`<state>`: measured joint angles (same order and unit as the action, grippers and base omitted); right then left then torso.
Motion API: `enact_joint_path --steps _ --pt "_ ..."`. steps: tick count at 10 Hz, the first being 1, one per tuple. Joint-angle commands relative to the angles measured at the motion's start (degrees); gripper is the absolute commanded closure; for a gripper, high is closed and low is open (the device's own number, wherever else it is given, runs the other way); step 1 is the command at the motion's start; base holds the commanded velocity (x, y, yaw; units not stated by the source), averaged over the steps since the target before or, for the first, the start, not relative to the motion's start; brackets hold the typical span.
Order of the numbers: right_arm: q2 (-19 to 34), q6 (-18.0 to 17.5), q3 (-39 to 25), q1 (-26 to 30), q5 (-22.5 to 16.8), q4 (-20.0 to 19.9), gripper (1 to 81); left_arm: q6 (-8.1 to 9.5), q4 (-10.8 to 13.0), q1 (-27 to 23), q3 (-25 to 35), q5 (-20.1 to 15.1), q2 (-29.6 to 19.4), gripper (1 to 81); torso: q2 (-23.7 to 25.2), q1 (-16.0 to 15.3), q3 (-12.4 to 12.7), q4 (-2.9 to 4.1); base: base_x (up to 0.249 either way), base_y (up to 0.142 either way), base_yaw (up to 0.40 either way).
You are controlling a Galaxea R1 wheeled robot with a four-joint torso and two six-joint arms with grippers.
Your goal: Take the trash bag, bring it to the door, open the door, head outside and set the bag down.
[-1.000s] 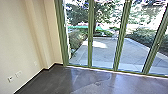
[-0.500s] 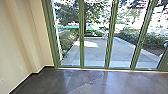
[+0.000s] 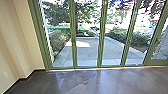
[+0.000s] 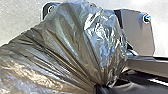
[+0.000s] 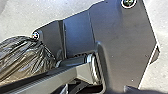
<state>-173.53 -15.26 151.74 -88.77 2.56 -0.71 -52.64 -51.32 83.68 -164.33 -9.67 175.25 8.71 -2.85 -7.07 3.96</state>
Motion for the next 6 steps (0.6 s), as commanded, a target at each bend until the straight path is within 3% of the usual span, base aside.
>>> enact_joint_path --steps 1,6 --pt "-0.5 0.0 0.0 2.5 -3.2 0.4 1.0 -0.45 0.3 -2.9 -0.3 -4.8 0.1 81.1 0.0 0.0 0.0 0.00 0.000 0.000 -0.245" --pt "-1.6 0.0 1.8 2.3 -3.2 0.4 1.0 -0.62 0.3 -2.8 -0.3 -4.8 0.2 81.1 0.0 0.0 0.0 0.00 0.000 0.000 -0.247"
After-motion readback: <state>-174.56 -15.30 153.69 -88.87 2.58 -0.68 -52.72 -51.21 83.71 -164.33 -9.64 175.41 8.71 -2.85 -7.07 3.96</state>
